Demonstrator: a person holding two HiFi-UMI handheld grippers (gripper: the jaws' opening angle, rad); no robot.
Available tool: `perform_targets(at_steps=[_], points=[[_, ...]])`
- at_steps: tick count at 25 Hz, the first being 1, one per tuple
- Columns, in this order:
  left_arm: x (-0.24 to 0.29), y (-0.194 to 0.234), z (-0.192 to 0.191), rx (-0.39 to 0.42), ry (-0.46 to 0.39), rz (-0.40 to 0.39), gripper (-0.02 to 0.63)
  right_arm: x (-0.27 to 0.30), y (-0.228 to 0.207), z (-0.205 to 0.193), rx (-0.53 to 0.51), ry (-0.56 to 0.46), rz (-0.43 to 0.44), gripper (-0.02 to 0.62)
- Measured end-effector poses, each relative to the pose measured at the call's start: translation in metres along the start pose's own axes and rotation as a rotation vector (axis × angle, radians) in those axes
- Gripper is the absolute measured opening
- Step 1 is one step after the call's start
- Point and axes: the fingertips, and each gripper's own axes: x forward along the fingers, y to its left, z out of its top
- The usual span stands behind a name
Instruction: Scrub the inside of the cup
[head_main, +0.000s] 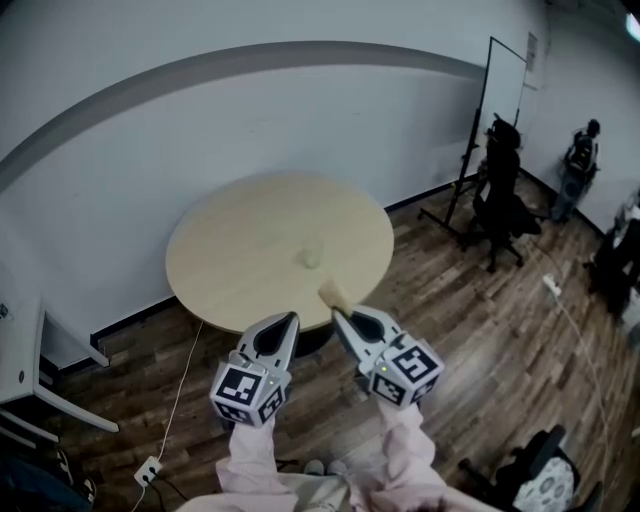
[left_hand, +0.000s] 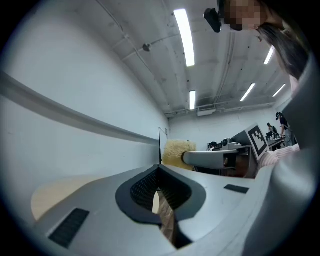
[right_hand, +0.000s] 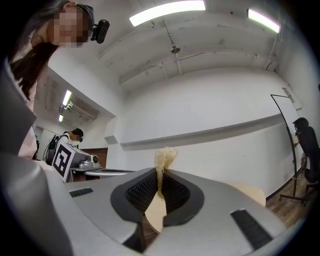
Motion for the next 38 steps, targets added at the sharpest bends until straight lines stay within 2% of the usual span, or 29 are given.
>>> perform_targets(at_steps=[9,12,18,31,38], points=[[0.002,-0.010,-0.009,0.002,0.007,0.008,0.003,-0.011,-0.016,-0.002,0.017,-0.011,-0.018,0.028],[0.000,0.005,-0.008,0.015,0.006,0.032,0.003,-0.003,-0.019,-0.002,0.020,-0.012,-0.018,0.028],[0.011,0.037,-0.009,-0.011,-0.008,0.065,0.003,0.017,-0.035,-0.003,0.019,-0.014,-0.019,0.028],[0.077,0.087,-0.015,-0.017,-0.003,-0.014,0.003,0.075,-0.082,-0.016,0.028,0.006,-0.052,0.028],[0.102,0.101,-0.017,-0.043,-0.011,-0.051,0.003,0.094,-0.096,-0.022,0.047,0.013,-0.025,0.027]])
